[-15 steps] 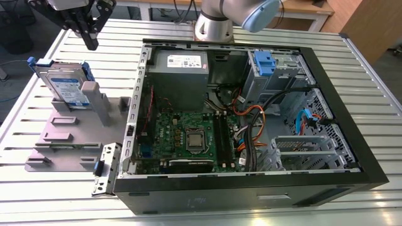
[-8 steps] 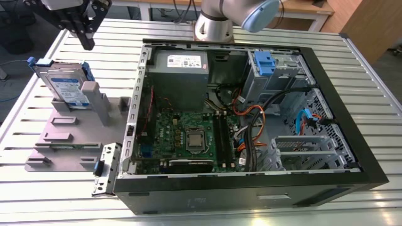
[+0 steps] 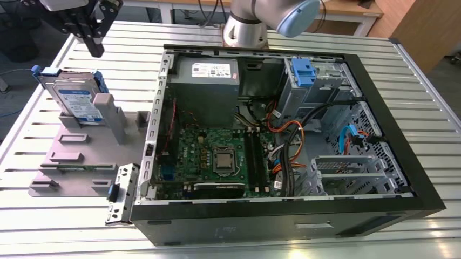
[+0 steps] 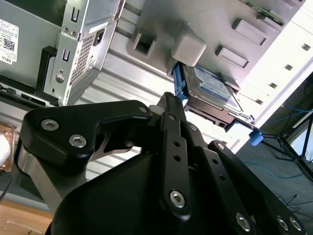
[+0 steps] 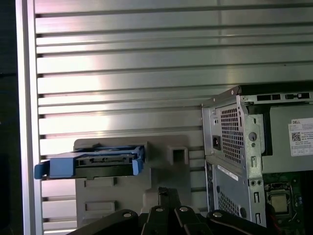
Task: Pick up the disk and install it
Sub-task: 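Reach for the disk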
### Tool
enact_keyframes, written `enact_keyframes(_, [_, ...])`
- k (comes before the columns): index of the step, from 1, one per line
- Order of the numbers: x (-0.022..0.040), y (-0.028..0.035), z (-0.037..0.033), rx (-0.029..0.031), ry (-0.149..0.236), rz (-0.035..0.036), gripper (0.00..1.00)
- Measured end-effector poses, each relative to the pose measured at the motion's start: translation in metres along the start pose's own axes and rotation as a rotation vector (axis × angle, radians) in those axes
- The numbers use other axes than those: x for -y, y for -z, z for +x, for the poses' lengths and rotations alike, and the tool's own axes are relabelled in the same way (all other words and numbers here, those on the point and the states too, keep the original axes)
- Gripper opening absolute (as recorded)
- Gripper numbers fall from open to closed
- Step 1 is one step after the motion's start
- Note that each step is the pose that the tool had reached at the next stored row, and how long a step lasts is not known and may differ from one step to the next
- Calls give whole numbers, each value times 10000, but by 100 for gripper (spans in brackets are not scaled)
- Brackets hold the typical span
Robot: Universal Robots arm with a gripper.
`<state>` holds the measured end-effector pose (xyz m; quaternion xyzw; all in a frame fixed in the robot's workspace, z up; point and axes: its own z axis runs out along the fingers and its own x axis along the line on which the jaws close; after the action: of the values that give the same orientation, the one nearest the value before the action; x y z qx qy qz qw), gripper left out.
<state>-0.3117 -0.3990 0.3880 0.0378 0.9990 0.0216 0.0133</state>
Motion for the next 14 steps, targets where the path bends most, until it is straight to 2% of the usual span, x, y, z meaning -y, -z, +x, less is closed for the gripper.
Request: enact_keyframes(14, [11, 2, 146, 1, 0, -1, 11])
